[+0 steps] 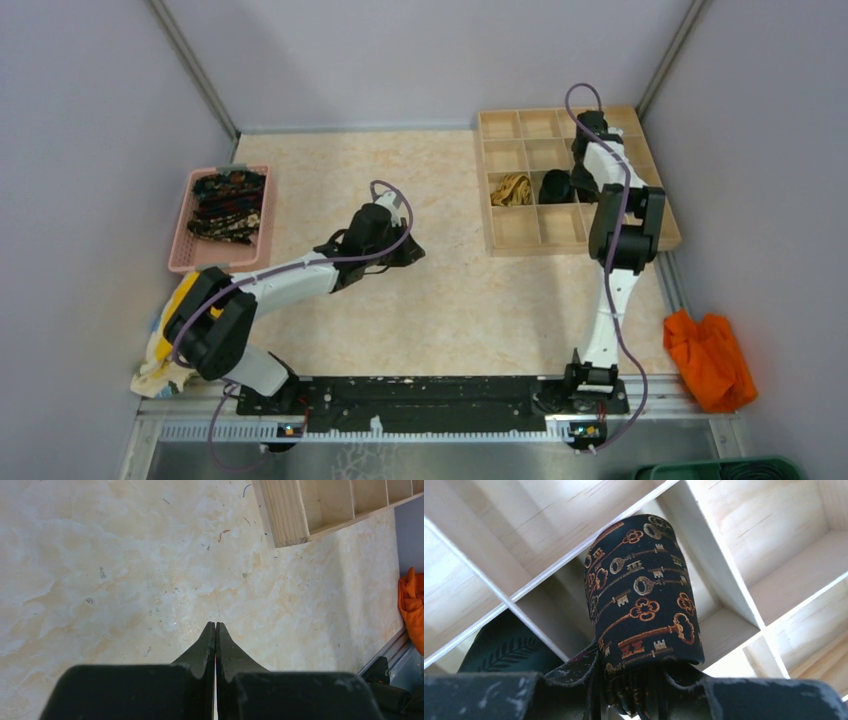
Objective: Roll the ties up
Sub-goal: Place the tie in the storage box.
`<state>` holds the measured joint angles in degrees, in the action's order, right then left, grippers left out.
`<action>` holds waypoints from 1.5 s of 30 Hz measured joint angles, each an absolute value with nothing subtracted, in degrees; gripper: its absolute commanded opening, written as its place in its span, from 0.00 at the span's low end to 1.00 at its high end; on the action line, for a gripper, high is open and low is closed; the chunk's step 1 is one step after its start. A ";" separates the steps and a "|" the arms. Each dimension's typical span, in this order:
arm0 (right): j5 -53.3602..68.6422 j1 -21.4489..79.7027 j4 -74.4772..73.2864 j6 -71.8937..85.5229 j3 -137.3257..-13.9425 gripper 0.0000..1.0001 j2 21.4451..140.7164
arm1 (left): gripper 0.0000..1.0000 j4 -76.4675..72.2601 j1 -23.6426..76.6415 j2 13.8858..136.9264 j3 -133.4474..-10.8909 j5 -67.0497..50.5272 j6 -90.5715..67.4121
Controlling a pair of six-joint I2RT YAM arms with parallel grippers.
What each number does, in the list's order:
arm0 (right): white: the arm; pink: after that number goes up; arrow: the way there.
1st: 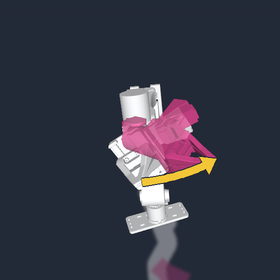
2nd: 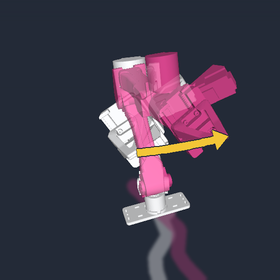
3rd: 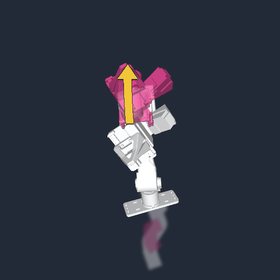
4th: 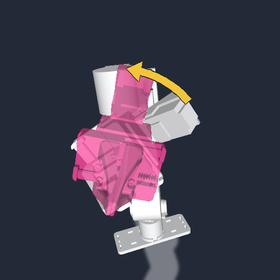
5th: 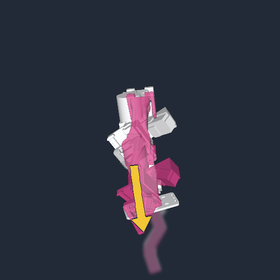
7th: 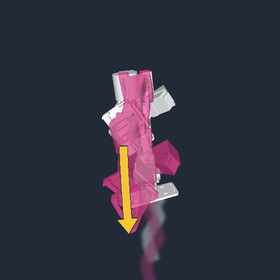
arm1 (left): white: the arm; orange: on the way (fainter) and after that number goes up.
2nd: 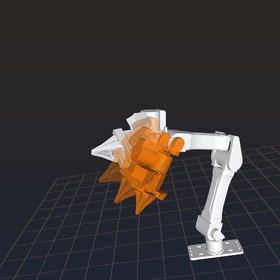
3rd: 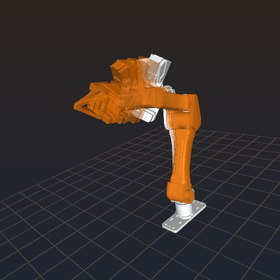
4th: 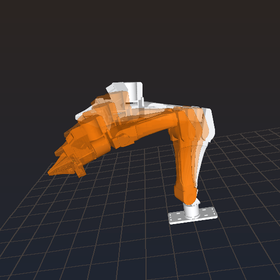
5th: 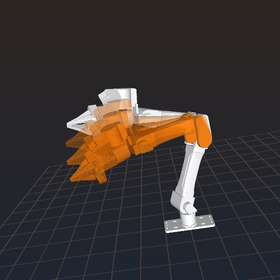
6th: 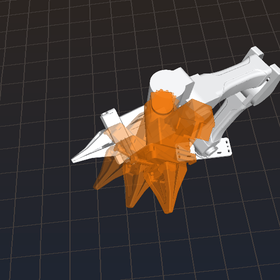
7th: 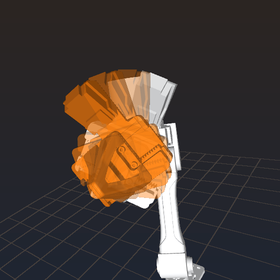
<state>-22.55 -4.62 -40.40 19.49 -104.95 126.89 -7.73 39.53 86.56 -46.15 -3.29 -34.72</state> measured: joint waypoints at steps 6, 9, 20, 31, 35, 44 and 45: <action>-19.57 -4.93 -46.76 19.68 -111.48 0.02 130.17 | 0.00 -7.66 38.81 86.56 -45.89 -4.14 -34.85; -19.55 -4.99 -49.10 20.25 -113.67 0.04 131.39 | 0.00 -7.66 38.70 86.56 -45.87 -4.56 -34.87; -13.43 -6.85 -50.50 21.71 -113.86 0.00 131.79 | 0.00 -7.51 37.56 86.56 -45.34 -5.45 -34.98; -9.02 -8.01 -50.74 25.36 -113.36 0.38 131.76 | 0.00 -7.11 36.84 86.48 -45.34 -7.53 -35.11; -10.24 -8.12 -50.98 28.23 -113.36 0.57 131.76 | 0.00 -6.76 36.80 85.84 -45.34 -8.08 -35.11; -9.34 -7.73 -53.41 30.50 -114.13 0.68 131.83 | 0.00 -6.50 36.25 85.27 -45.34 -8.58 -35.09; -9.30 -7.73 -53.41 30.59 -114.13 0.71 131.81 | 0.00 -6.50 36.21 85.27 -45.34 -8.62 -35.09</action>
<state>-9.30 -7.73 -53.41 30.59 -114.13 131.81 -6.50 36.21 85.27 -45.34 -8.62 -35.09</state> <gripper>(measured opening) 0.604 0.005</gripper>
